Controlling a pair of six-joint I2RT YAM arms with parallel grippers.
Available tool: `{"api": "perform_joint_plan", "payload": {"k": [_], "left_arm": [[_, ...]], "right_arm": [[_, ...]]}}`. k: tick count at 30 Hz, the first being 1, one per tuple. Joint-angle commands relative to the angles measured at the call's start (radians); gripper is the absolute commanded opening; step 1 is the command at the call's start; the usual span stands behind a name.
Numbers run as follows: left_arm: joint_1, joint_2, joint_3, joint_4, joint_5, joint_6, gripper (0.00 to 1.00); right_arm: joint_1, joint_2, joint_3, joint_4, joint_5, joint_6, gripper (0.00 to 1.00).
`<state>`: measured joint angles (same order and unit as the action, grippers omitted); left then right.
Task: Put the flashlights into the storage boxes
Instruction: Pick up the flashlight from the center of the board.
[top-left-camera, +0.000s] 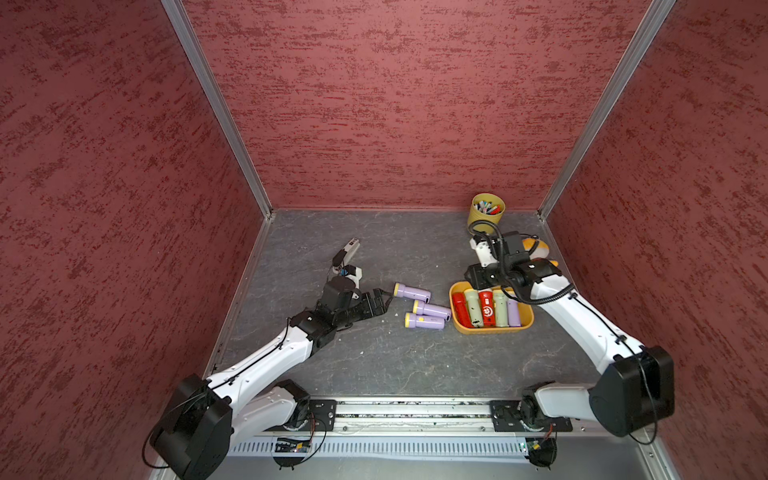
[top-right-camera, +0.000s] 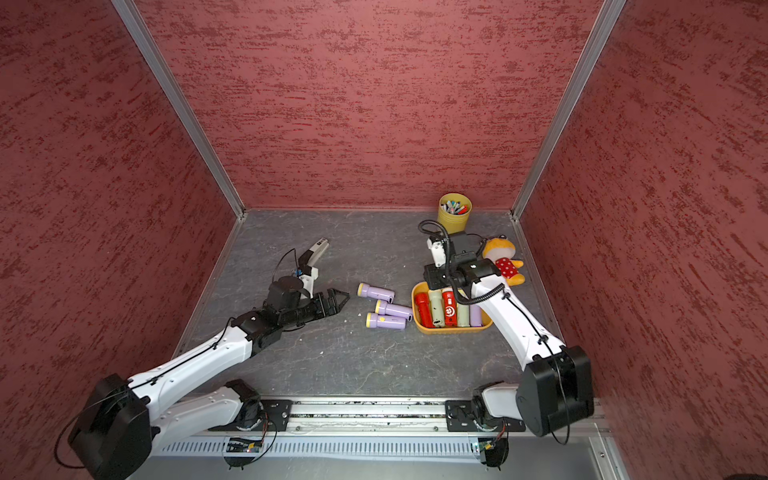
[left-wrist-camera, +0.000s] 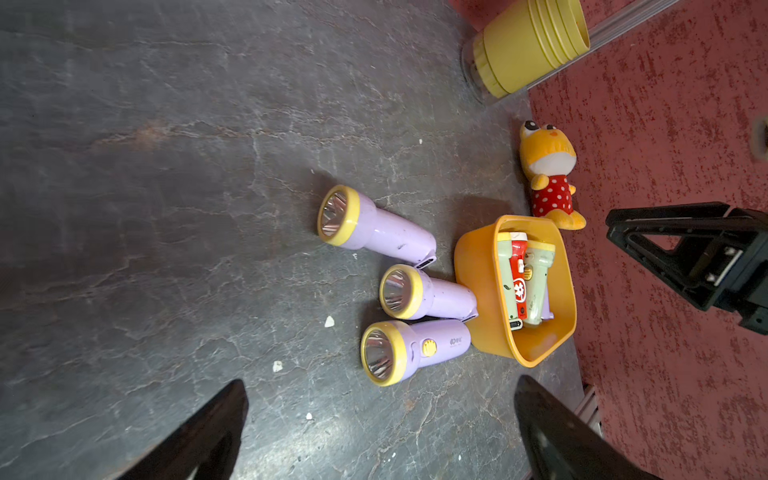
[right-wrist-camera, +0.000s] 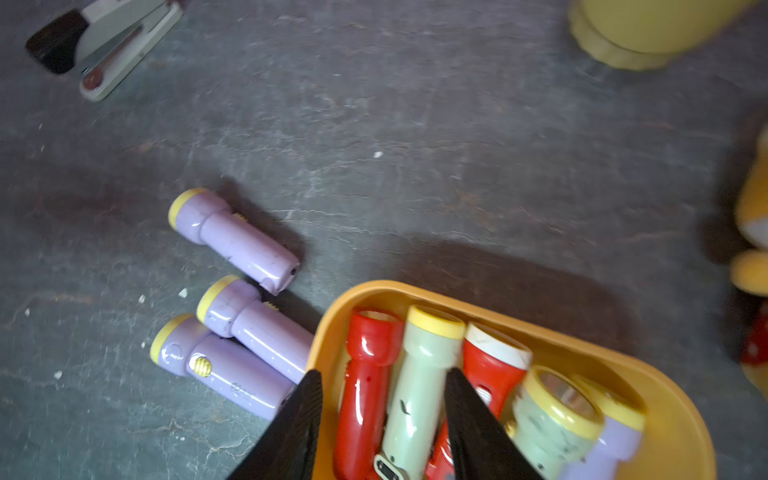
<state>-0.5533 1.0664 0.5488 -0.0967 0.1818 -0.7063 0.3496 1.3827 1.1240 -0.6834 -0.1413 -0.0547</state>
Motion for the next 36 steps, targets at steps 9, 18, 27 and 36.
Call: {"api": "perform_joint_plan", "payload": {"k": [9,18,27,36], "left_arm": [[0.067,-0.077,-0.08,-0.008,0.005,-0.035,1.0],[0.134,-0.237,-0.167,-0.001,0.027,-0.045,1.0],[0.139,-0.373,-0.245,0.045,0.05,-0.047,1.0],[0.138,-0.446,-0.269,0.038,0.045,-0.053,1.0]], "right_arm": [[0.246,0.354,0.293,-0.058,0.036,-0.297,0.53],[0.311,0.538,0.42,-0.075,0.015,-0.32,0.57],[0.322,0.642,0.462,-0.08,0.042,-0.322,0.62],[0.325,0.692,0.475,-0.067,0.019,-0.315,0.61]]}}
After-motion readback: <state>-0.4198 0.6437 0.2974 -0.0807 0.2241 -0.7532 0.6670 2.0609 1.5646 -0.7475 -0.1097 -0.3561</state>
